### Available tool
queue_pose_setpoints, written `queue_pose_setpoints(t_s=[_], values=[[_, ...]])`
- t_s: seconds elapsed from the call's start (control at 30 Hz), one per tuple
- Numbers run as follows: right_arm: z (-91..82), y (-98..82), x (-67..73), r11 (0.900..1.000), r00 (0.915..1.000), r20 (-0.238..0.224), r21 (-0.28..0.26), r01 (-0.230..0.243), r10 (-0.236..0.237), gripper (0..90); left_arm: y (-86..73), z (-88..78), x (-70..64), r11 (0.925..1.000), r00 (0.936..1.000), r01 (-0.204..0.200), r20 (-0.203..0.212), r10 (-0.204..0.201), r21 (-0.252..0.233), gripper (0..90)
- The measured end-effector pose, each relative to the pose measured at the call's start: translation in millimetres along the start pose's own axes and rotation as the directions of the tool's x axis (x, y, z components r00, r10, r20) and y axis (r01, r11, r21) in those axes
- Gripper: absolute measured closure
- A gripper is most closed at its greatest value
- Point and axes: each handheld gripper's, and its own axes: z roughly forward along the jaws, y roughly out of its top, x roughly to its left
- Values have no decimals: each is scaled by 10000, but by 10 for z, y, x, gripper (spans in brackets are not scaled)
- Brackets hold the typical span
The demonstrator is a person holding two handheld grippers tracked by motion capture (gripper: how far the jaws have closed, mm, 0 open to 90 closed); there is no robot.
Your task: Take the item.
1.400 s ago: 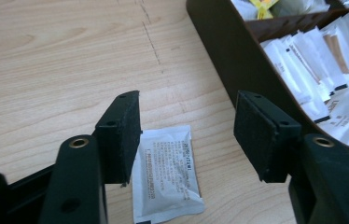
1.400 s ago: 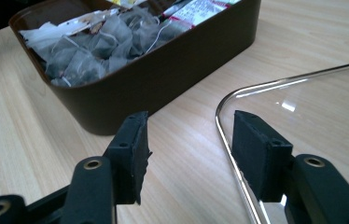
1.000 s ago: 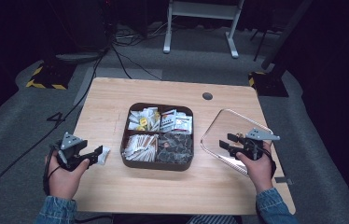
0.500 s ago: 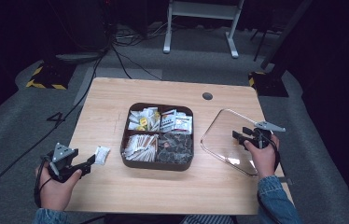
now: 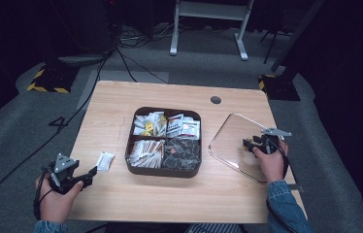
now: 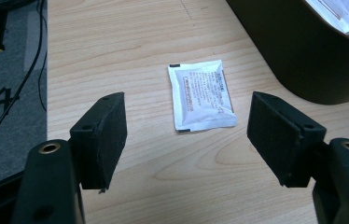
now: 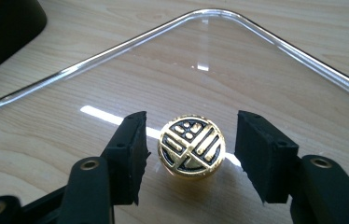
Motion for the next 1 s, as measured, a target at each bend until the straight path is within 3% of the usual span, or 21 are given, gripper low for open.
queue_pose_setpoints(t_s=[0.27, 0.37, 0.73, 1.0], values=[[41, -36, -1, 9996, 10000, -9, 274, 100, -99, 508, -12, 38, 0, 10000, 10000, -34, 62, 33, 80, 292], [50, -48, -1, 9993, 9998, -10, 312, 207, -206, 581, -12, 43, -2, 9999, 10000, -53, 80, 52, 128, 292], [39, -34, 5, 9986, 9993, -61, 357, 384, -382, 593, -4, 49, -1, 9999, 10000, -27, 88, 27, 96, 292], [-2, -13, -15, 9993, 9992, -159, 20, 364, -364, 593, 2, 56, -11, 9999, 9999, -54, 104, 53, 106, 292]])
